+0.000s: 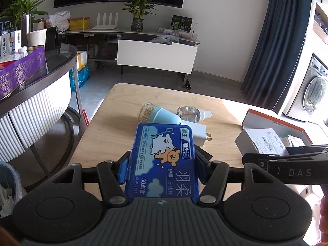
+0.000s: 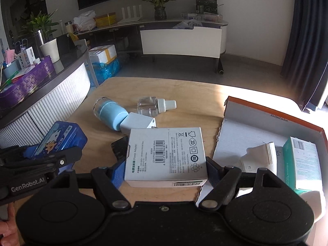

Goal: Organize rigid objects
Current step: 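Carry blue tin with left tool while right tool carries white box to tray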

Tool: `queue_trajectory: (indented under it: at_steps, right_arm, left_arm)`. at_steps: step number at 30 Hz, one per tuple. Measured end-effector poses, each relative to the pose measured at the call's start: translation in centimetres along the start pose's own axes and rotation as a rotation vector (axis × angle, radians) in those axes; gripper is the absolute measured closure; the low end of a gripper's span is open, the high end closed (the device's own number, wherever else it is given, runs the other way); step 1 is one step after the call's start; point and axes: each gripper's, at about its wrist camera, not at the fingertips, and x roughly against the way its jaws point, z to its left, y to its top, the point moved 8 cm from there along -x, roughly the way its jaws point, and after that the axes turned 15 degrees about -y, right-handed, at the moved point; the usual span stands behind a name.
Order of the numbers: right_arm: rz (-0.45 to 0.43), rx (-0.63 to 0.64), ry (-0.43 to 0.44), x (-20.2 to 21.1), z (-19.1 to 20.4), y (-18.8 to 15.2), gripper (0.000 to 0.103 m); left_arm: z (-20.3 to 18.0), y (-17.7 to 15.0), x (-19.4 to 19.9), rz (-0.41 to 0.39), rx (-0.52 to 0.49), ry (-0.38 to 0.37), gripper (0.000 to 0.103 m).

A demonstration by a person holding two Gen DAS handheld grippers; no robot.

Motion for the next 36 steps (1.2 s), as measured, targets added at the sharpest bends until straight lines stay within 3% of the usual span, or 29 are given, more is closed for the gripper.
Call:
queue_trajectory:
  at_steps: [16, 36]
  right_arm:
    - [-0.056, -0.073, -0.011, 6.4, -1.9, -1.1, 0.011]
    - [-0.088, -0.134, -0.059, 9.0, -5.5, -1.8, 0.011]
  left_arm:
    - [-3.1, 0.6, 2.7, -0.040, -0.047, -0.015, 0.041]
    - [-6.2, 0.2, 3.0, -0.043, -0.102, -0.067, 0.041]
